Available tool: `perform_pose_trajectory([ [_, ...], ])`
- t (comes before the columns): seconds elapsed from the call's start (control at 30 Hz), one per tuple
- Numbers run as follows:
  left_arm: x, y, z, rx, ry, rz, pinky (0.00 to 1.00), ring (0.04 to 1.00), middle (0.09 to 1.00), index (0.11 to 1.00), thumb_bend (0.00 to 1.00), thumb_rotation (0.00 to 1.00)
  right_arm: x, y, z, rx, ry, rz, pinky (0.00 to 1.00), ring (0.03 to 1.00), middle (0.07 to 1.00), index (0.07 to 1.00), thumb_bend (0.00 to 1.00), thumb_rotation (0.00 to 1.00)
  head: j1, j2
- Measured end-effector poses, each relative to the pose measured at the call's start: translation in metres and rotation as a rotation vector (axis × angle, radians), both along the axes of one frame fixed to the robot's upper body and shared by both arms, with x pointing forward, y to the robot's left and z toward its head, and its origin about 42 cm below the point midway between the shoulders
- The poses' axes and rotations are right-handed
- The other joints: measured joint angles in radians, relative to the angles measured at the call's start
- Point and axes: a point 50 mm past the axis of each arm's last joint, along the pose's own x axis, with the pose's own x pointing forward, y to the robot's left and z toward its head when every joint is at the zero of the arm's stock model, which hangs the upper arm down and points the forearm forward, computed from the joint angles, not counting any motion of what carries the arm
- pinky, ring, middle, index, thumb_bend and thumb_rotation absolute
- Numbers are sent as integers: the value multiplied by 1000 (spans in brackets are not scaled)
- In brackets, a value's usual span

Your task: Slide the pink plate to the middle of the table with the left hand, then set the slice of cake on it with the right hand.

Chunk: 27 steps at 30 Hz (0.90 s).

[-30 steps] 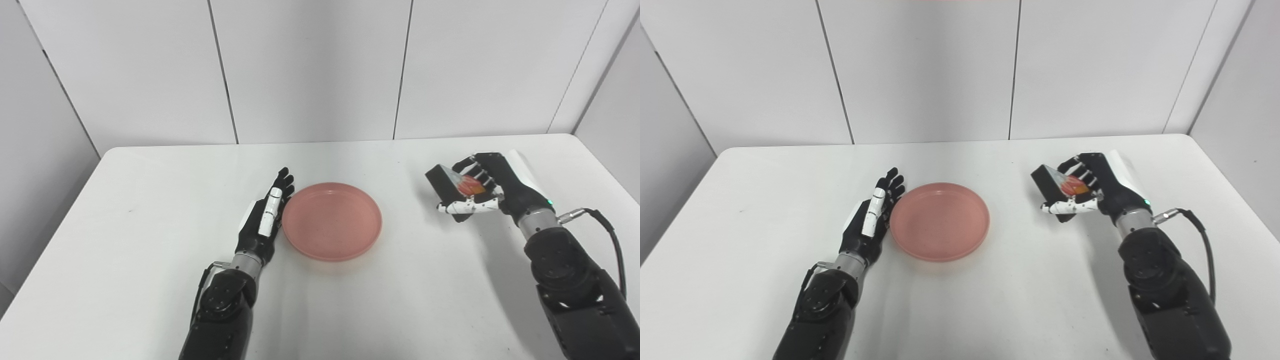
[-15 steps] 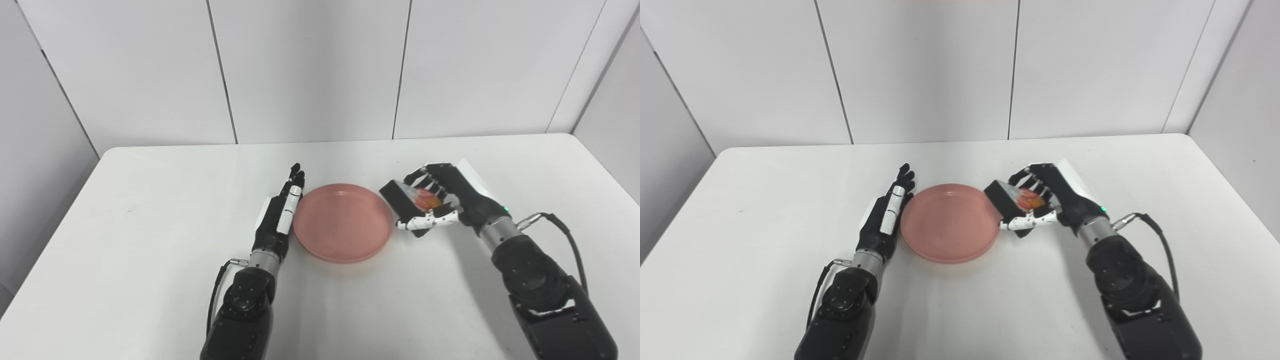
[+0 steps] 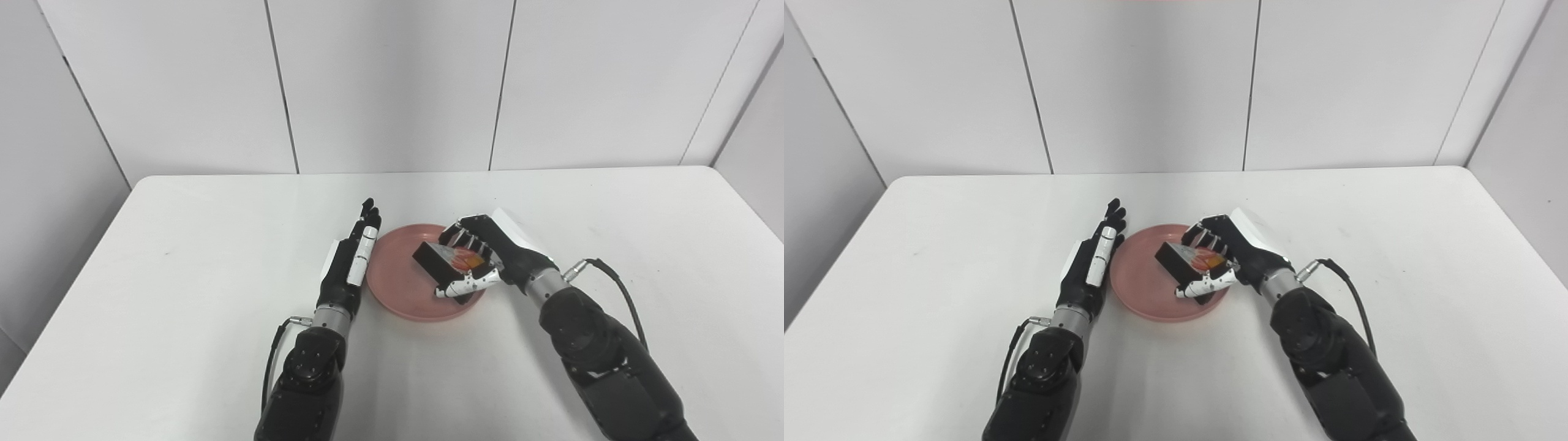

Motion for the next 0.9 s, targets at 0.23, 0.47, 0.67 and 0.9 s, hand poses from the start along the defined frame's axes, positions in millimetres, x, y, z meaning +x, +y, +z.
perform_pose_trajectory([
  [0.23,-2,2,0,-20,3,5,1000,1000,1000,1000,655,1000,11,20,-10,-84,-16,24,157,407,496,483,516,0,-5,8],
  [0.47,-2,2,0,-21,7,7,1000,1000,1000,1000,645,1000,21,24,-13,-153,-38,-3,109,417,495,483,517,0,-6,11],
  [0.67,-3,2,0,-25,8,8,1000,1000,1000,1000,657,1000,22,28,-15,-225,-87,34,329,407,492,523,513,0,-3,9],
  [0.9,-3,2,0,-28,14,5,1000,1000,1000,1000,653,1000,23,21,-13,-277,-94,71,733,834,841,823,657,532,-2,15],
])
